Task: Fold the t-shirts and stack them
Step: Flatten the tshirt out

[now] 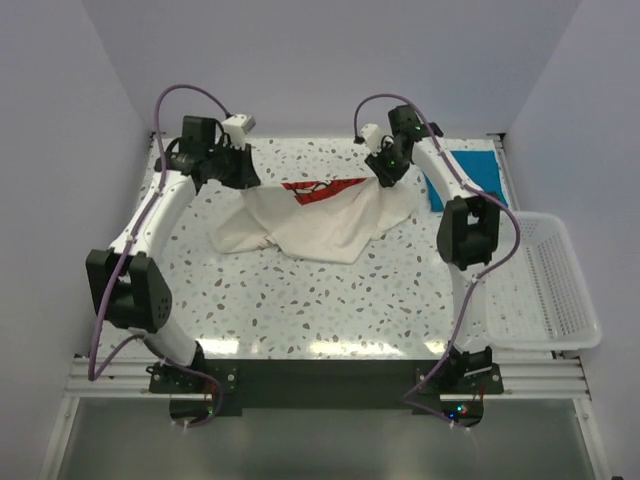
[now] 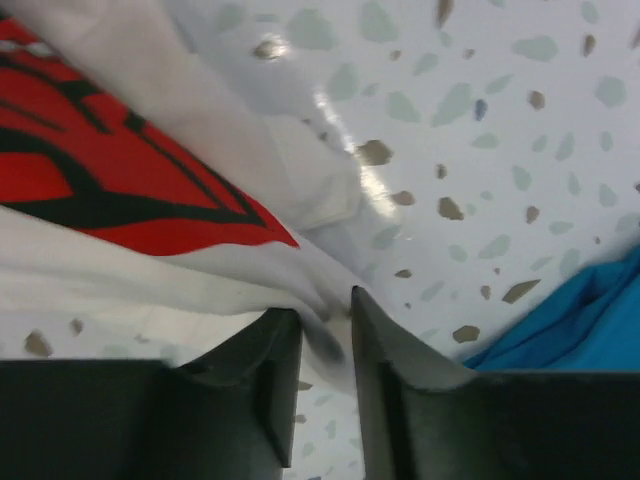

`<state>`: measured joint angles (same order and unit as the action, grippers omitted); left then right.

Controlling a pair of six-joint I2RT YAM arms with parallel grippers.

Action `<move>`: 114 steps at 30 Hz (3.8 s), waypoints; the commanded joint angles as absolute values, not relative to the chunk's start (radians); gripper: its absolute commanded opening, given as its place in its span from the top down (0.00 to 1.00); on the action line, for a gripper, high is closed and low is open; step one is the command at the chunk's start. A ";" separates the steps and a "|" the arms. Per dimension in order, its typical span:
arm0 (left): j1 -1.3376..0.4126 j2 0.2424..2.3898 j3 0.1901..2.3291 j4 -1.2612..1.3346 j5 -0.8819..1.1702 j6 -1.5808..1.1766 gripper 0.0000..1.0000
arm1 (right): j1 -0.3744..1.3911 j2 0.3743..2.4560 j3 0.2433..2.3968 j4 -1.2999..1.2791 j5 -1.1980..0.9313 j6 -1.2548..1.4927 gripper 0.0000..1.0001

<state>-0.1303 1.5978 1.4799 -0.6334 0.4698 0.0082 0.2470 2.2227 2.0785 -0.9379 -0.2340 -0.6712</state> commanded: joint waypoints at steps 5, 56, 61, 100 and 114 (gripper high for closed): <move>0.041 1.755 1.669 -0.552 0.212 -0.164 0.43 | 0.258 2.206 2.207 -0.962 -0.073 -0.476 0.38; 0.229 1.158 0.962 -0.696 0.452 1.186 1.00 | 0.326 2.118 1.658 -1.578 -0.612 -1.023 1.00; 0.229 1.043 0.762 -0.862 0.436 1.431 0.99 | 0.233 2.221 1.743 -1.578 -0.565 -1.012 1.00; 0.213 1.881 1.513 -0.716 0.713 0.388 1.00 | 0.239 2.213 1.859 -1.537 -0.578 -0.911 1.00; -0.027 1.551 1.399 -0.783 0.601 0.505 1.00 | 0.236 2.264 1.967 -1.580 -0.629 -0.890 1.00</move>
<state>0.0750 1.6108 1.4910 -0.7929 0.6453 0.5159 0.2401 2.2520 1.9678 -1.3422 -0.5941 -0.8959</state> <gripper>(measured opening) 0.026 0.019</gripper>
